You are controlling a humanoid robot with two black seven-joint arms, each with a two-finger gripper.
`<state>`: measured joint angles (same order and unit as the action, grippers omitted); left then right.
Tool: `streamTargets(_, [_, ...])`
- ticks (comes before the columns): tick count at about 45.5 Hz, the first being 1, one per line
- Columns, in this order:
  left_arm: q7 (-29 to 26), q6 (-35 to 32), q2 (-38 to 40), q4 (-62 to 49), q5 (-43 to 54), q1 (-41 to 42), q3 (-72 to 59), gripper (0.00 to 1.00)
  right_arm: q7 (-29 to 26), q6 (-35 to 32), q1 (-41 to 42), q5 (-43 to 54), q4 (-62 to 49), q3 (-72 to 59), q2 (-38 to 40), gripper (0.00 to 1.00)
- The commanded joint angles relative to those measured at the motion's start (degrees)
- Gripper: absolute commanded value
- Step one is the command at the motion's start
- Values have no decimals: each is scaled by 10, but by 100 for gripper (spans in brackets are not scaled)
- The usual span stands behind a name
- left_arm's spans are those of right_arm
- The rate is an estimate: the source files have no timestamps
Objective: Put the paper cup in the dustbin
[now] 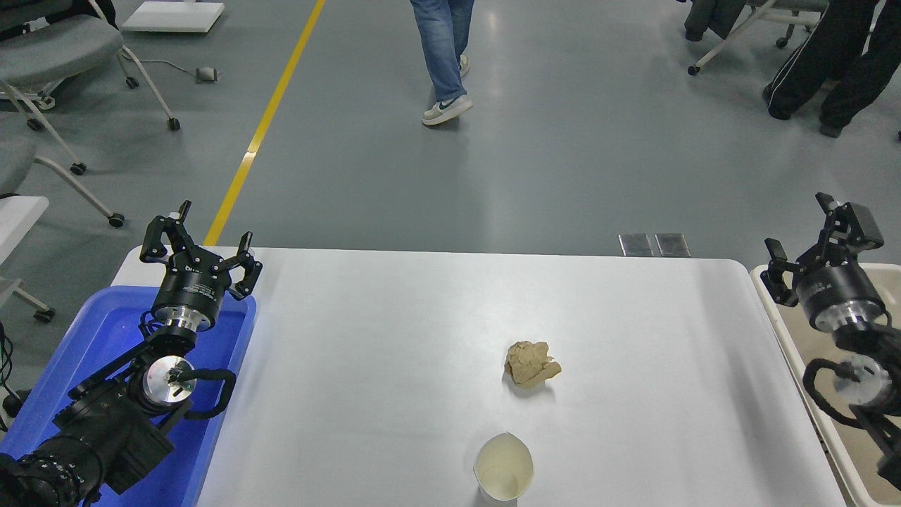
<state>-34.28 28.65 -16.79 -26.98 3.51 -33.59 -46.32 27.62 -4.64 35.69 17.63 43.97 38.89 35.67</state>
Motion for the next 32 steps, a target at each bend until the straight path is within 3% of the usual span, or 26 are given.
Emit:
streamTargets(1, [0,0,0,0,0,0,0,100,-3,-1,135,55,89,-237,127,99])
streamTargets(14, [0,0,0,0,0,0,0,100,-7,-6,363,228,301,-535,218,99])
streamTargets(24, [0,0,0,0,0,0,0,100,-8,-7,496,279,405,-763,205,99])
streamTargets(32, [0,0,0,0,0,-1,0,100,-8,-7,544,316,413,-883,132,99])
